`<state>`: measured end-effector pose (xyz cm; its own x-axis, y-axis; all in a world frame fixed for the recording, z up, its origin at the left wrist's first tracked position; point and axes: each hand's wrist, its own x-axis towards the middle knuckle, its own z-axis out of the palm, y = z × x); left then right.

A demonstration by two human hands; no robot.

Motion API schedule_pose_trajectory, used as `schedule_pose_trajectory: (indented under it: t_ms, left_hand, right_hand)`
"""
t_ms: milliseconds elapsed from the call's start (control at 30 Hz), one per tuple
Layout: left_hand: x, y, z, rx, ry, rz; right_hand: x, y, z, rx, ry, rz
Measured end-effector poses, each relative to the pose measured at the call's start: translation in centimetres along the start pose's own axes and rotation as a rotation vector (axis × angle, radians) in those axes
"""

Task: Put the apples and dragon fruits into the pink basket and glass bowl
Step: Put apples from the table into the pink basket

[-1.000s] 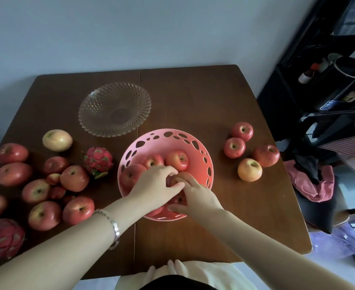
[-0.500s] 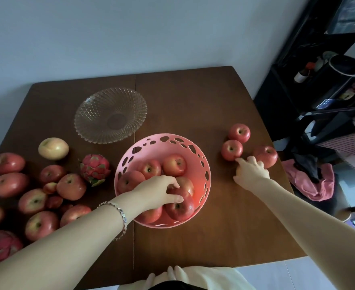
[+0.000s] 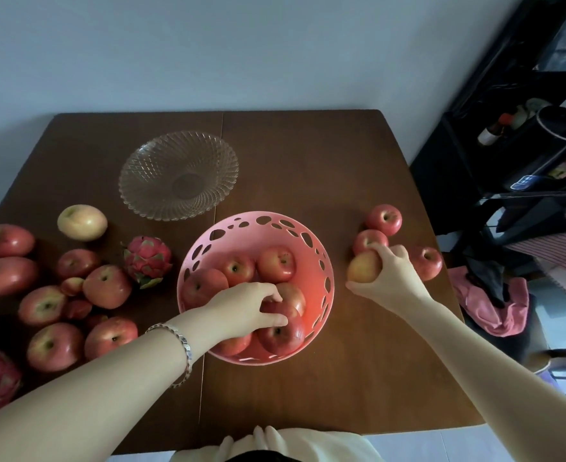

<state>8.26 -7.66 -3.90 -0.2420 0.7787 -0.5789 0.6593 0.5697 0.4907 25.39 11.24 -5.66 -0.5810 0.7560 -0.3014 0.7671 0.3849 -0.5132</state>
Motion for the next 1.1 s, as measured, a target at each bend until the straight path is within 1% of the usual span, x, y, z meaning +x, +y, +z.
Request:
schedule_pose_trajectory:
  t_ms: [33, 100, 167, 300, 367, 433, 467, 533, 600, 633, 700, 767, 833, 933, 1000, 1100]
  left_hand:
    - [0.0, 0.0, 0.1, 0.001, -0.001, -0.003]
    - [0.1, -0.1, 0.2, 0.016, 0.000, -0.012]
    - [0.1, 0.0, 0.2, 0.029, 0.002, -0.008]
    - [-0.2, 0.2, 0.2, 0.019, 0.003, 0.023]
    - [-0.3, 0.0, 0.4, 0.018, 0.001, 0.020]
    - [-0.2, -0.2, 0.5, 0.007, -0.007, -0.002]
    - [0.0, -0.2, 0.5, -0.025, -0.015, -0.021]
    - [0.6, 0.1, 0.1, -0.172, -0.002, -0.071]
    - [1.5, 0.8, -0.4, -0.322, 0.056, -0.119]
    - [2.0, 1.3, -0.6, -0.350, 0.083, -0.116]
    - [2.9, 2.3, -0.9, -0.361, 0.081, -0.081]
    - [3.8, 3.2, -0.9, -0.386, 0.032, -0.063]
    - [4.4, 3.7, -0.7, -0.421, -0.013, -0.074]
    - [4.7, 3.6, -0.5, -0.419, -0.024, -0.084]
    - [4.7, 3.5, -0.4, -0.393, -0.024, -0.075]
    - [4.6, 3.5, 0.0, -0.290, -0.010, -0.092]
  right_hand:
    - [-0.5, -1.3, -0.5, 0.050, -0.004, -0.093]
    - [-1.4, -3.7, -0.8, 0.082, -0.103, -0.257]
    - [-1.8, -5.3, -0.1, 0.000, -0.221, -0.370]
    - [-1.0, -6.7, 2.4, -0.364, -0.372, -0.490]
    - [-0.6, -6.6, 3.0, -0.472, -0.412, -0.512]
    - [-0.4, -6.3, 3.2, -0.520, -0.442, -0.514]
    - [-0.4, -6.2, 3.3, -0.518, -0.453, -0.508]
    - [-0.4, -6.0, 3.3, -0.472, -0.468, -0.471]
    - [-0.6, -5.9, 3.2, -0.419, -0.474, -0.430]
    - [-0.7, -5.7, 3.1, -0.401, -0.469, -0.425]
    - [-0.9, -5.5, 2.8, -0.392, -0.446, -0.444]
    - [-1.1, -5.4, 2.5, -0.379, -0.424, -0.470]
    - [-1.3, -5.2, 2.4, -0.335, -0.410, -0.458]
    - [-1.5, -4.5, 2.5, -0.245, -0.386, -0.426]
    - [-1.7, -4.1, 2.6, -0.184, -0.414, -0.423]
    - [-0.8, -3.9, 1.1, -0.059, -0.503, -0.436]
